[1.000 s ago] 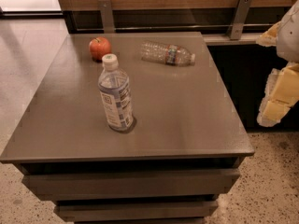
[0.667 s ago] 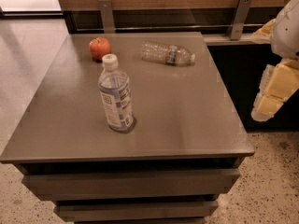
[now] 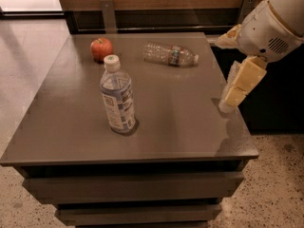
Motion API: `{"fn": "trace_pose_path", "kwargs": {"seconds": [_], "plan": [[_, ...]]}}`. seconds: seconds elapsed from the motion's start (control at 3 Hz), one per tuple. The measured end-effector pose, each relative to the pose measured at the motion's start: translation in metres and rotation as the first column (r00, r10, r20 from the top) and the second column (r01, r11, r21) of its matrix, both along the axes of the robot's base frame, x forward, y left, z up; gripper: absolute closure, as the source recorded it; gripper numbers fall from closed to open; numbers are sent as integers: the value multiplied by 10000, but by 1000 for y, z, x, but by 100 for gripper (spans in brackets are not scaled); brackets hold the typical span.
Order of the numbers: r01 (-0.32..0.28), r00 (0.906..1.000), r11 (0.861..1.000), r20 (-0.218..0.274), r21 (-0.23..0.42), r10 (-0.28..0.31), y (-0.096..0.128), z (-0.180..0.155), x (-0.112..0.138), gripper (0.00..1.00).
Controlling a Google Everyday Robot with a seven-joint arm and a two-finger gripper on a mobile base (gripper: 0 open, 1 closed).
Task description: Knock blue plastic bottle over
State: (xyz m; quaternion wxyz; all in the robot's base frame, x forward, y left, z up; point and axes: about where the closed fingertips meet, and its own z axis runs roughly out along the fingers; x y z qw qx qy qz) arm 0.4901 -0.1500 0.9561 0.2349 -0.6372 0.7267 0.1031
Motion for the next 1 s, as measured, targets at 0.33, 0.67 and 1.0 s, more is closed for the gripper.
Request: {"fn": "trace_pose_path", "kwargs": {"seconds": [0.33, 0.67, 1.0], "plan": [[4, 10000, 10000, 10, -17, -4, 0, 0, 0, 0], [-251, 9995, 9982, 208, 541, 240, 23, -4, 5, 0], [-1195, 9922, 9824, 516, 1433, 1131, 71, -10, 15, 0]]}}
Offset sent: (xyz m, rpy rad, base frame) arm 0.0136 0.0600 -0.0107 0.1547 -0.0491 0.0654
